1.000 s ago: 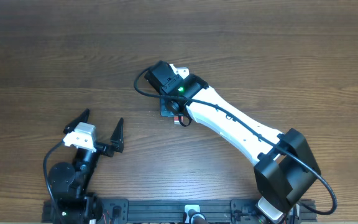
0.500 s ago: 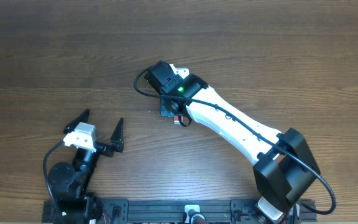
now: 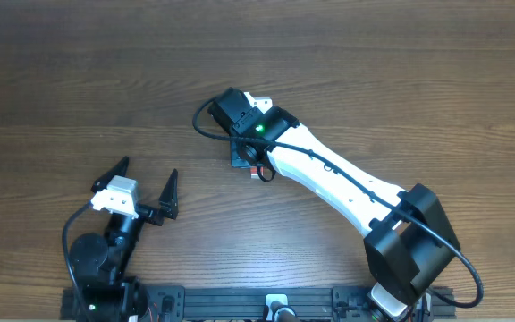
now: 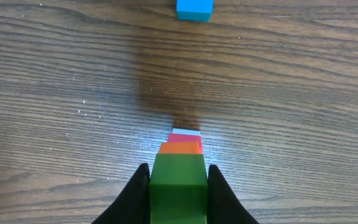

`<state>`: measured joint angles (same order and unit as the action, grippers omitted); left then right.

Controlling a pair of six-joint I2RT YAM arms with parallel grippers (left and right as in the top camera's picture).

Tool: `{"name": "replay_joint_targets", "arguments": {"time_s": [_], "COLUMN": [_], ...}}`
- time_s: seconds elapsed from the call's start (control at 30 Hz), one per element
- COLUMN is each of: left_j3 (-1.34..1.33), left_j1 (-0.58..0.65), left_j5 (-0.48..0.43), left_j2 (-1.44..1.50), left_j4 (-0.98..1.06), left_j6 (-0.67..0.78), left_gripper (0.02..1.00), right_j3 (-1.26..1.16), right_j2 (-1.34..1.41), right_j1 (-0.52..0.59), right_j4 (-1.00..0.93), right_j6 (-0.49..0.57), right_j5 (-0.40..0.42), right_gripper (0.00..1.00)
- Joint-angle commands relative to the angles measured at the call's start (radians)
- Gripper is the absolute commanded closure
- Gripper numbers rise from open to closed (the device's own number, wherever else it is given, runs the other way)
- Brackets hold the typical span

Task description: Stack Cubes

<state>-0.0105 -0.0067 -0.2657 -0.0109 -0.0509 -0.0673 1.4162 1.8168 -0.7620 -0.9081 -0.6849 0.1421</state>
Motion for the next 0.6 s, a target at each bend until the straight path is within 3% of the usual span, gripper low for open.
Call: {"name": "replay_joint_targets", "arguments": {"time_s": [0.03,0.17,0.43,0.47,0.57,0.6], "left_j3": [0.005,0.005,0.005,0.005,0.005,0.005], "left_j1": [0.005,0.005,0.005,0.005,0.005,0.005], "left_j5": [-0.011,-0.011,-0.011,-0.011,-0.011,-0.011], "left_j2": [0.005,0.005,0.005,0.005,0.005,0.005], "left_j4": [-0.002,-0.002,-0.002,-0.002,-0.002,-0.002], "left_j6": [0.011,0.011,0.011,0.011,0.011,0.011], "left_gripper": [0.023,0.020,0.023,0.020,0.018,0.020], "right_j3": [-0.007,-0.007,-0.007,-0.007,-0.007,-0.007], "right_j2": [0.016,0.016,0.016,0.016,0.016,0.016], "right_j1": [0.001,0.001,0.001,0.001,0.001,0.001], "right_j4": [-0.002,-0.007,-0.008,-0.008,-0.008,-0.007], "right_j6": [-0.010,-0.010,-0.010,-0.010,-0.010,-0.010], "right_j5": [0.020,0.020,0.020,0.020,0.020,0.020], "right_gripper": [0.796,0.667,0.540,0.483,0.174,0.128]}}
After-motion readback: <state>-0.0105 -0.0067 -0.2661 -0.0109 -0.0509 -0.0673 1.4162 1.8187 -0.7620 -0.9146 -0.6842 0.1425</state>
